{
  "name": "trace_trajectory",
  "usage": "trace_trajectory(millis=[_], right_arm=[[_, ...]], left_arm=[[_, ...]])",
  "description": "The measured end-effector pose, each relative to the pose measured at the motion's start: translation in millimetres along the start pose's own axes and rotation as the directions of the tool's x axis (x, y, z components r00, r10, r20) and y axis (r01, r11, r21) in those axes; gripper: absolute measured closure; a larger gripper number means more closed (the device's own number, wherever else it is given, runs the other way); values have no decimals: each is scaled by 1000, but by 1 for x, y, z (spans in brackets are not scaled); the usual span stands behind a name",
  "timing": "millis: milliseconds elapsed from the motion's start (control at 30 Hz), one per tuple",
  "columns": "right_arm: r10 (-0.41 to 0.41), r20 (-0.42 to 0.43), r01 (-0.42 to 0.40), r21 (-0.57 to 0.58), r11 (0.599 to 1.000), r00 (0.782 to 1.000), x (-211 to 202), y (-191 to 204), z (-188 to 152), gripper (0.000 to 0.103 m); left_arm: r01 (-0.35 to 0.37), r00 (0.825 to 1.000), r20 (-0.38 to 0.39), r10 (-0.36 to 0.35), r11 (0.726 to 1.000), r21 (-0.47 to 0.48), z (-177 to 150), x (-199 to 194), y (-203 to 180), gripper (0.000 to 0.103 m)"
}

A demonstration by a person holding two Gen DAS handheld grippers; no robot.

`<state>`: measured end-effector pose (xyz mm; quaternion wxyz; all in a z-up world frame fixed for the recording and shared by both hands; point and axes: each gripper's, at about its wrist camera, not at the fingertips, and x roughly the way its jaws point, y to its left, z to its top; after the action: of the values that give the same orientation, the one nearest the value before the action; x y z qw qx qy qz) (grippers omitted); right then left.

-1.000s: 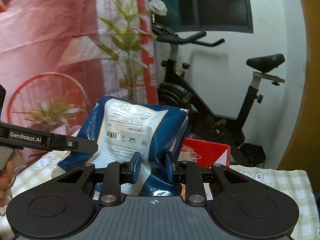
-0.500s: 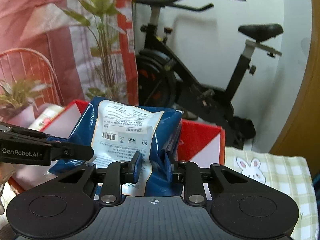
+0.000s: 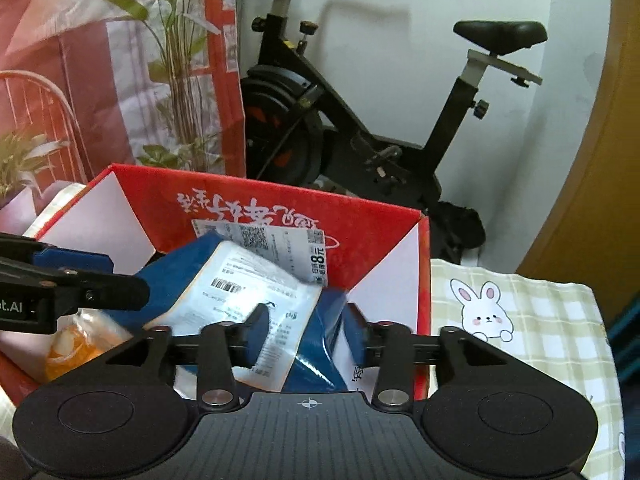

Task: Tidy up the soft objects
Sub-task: 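Lower the blue bag into the red box and open the left gripper, then move both grippers down to the grey knitted fabric beside the black gloves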

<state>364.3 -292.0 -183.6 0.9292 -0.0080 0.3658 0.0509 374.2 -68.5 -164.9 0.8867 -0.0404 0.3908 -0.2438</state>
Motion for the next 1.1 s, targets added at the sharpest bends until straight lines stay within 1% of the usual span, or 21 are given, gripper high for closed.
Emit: trace_trajectory(millis=[100,267,500,633,767,867,1000,1100], right_arm=[[-2,13,3,-14,1000,1000,-10,1,0,63],[26,31,-26,4,1000,999,-33,0,-2,62],[68,86,-68,-4,998,994,-77,11,-17,62],[85,146,-82,-26,996,986,-105,21,-32,58],[99,224,-94,-31,995,970,-133,27,-50,58],[96,265,-91,-29,995,959,-149,31,-66,58],[83,300,-88,4,996,950,-162,33,-91,58],[77,291,-90,32,995,954,-161,33,-110,58]], left_arm=[[-14,1000,12,14,1000,18,-2,-8,-2,45],[-34,999,30,32,999,41,-9,-28,-7,45],[-62,997,57,58,996,58,-30,-69,-13,45],[-71,995,78,67,996,51,-46,-93,-15,45],[-75,992,102,69,996,50,-64,-112,-17,45],[-85,991,110,78,995,52,-81,-122,-17,45],[-103,989,109,99,994,38,-104,-127,-14,45],[-119,988,103,116,993,22,-121,-125,-11,45]])
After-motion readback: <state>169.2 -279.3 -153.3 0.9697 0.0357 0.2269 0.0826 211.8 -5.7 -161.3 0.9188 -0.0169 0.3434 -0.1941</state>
